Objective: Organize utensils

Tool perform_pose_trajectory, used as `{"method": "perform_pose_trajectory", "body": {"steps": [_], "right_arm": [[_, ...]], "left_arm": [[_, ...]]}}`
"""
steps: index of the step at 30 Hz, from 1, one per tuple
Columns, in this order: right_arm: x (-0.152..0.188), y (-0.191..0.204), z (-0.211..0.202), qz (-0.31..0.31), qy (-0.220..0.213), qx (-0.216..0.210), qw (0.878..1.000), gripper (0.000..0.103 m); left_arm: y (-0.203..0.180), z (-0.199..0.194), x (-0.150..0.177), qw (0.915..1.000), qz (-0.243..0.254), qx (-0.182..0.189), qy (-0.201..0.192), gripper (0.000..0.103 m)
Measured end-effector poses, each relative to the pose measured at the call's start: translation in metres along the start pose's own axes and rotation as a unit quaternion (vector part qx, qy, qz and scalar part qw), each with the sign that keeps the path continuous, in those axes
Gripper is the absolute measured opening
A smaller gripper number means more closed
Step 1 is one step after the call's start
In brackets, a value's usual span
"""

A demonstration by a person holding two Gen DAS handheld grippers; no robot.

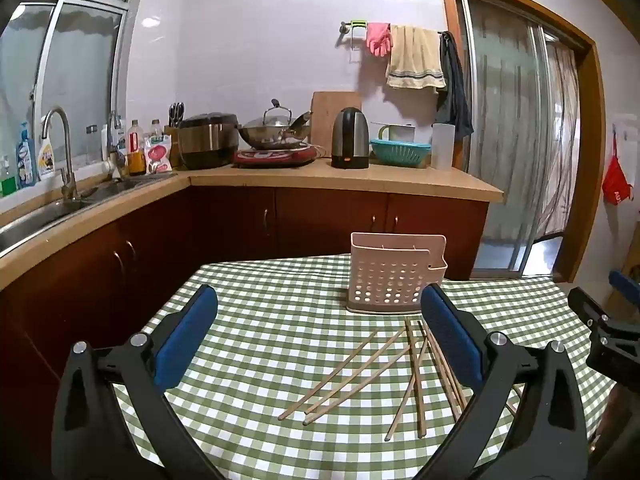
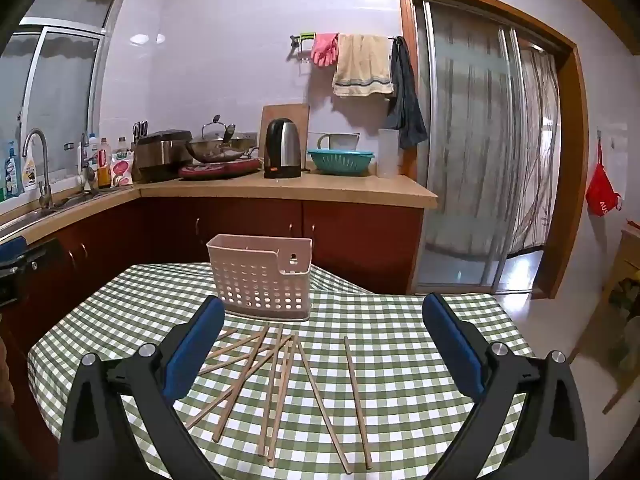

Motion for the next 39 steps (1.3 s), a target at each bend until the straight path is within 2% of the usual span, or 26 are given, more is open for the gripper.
{"method": "perform_pose_trajectory", "body": {"steps": [4, 6, 10, 14, 15, 39], "right_arm": [[0.002, 0.002, -0.003, 0.001, 0.002, -0.002, 1.000, 0.097], [0.002, 0.004, -0.004, 0.002, 0.004, -0.003, 1.000, 0.097], [-0.020, -0.002, -0.010, 0.005, 0.003, -0.005, 1.000, 0.097], [-0.029, 0.000, -0.013, 0.005, -0.003, -0.004, 1.000, 0.097], [-0.027, -0.002, -0.022, 0.006, -0.010, -0.003, 1.000, 0.097], [-0.020, 0.000, -0.023, 0.005, -0.018, -0.002, 1.000, 0.097]], "left_arm": [[0.001, -0.015, -0.012, 0.9996, 0.009, 0.000, -0.026, 0.099], [-0.005, -0.016, -0.013, 0.9995, 0.022, -0.002, -0.023, 0.099], [-0.007, -0.025, -0.017, 0.9993, 0.021, -0.003, -0.030, 0.099], [-0.008, -0.028, -0.020, 0.9993, 0.021, -0.001, -0.031, 0.099], [-0.009, -0.029, -0.020, 0.9993, 0.020, 0.000, -0.032, 0.099], [-0.012, -0.035, -0.024, 0.9991, 0.018, 0.004, -0.037, 0.099]]}}
Point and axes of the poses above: each gripper's, at about its wrist camera, not at the fingertips, and z roughly the way its jaws point, y to its left, x to its underside, the point moved 10 cm from there along z, roughly the way its jaws point, and after that the axes turned 11 degrees about -y, right-handed, at the moved point
